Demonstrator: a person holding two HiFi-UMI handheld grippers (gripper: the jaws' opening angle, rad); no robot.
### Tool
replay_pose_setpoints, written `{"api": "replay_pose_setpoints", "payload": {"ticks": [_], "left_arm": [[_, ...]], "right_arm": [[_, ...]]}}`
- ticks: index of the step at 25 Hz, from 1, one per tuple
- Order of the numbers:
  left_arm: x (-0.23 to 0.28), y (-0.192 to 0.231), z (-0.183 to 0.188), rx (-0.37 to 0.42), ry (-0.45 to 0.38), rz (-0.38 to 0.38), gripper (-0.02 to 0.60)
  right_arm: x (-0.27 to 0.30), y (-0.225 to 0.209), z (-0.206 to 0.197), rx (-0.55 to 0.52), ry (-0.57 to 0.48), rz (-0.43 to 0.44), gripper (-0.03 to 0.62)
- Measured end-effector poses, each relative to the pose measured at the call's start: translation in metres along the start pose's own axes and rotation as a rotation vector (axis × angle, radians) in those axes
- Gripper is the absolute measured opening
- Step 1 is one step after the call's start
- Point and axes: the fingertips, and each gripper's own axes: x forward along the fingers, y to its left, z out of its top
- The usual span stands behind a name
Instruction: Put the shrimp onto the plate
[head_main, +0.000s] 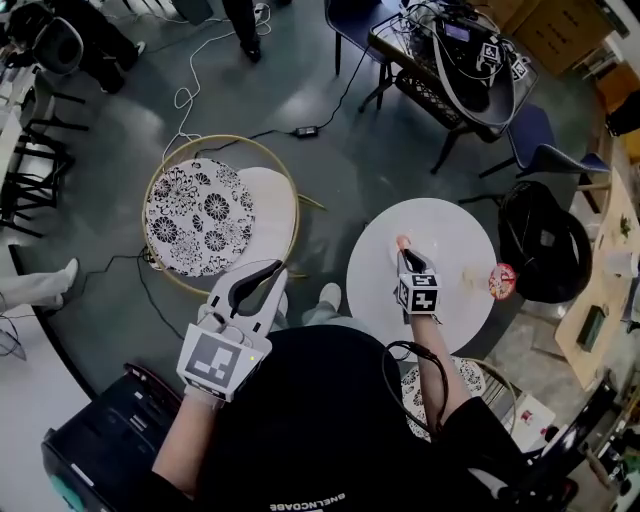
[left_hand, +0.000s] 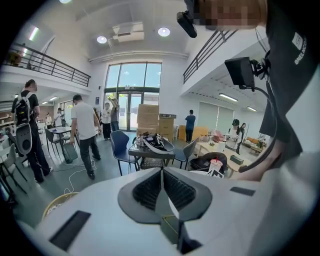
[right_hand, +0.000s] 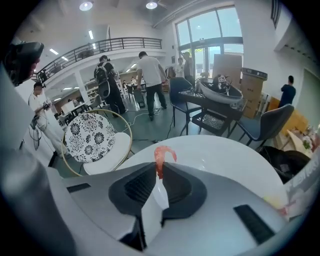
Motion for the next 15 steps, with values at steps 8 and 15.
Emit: {"api": "replay_pose_setpoints", "payload": {"ticks": [8, 15], "left_arm": [[-0.003, -0.002, -0.003, -0.013, 0.000, 0.012, 0.005], [-0.004, -0.001, -0.008, -0.023, 0.006, 0.022, 0.005]], "right_arm": [[0.015, -0.005, -0.018, -0.005, 0.082, 0.011, 0.048], [0.024, -0.006, -0.024, -0.015, 0.128, 0.026, 0.048]]}}
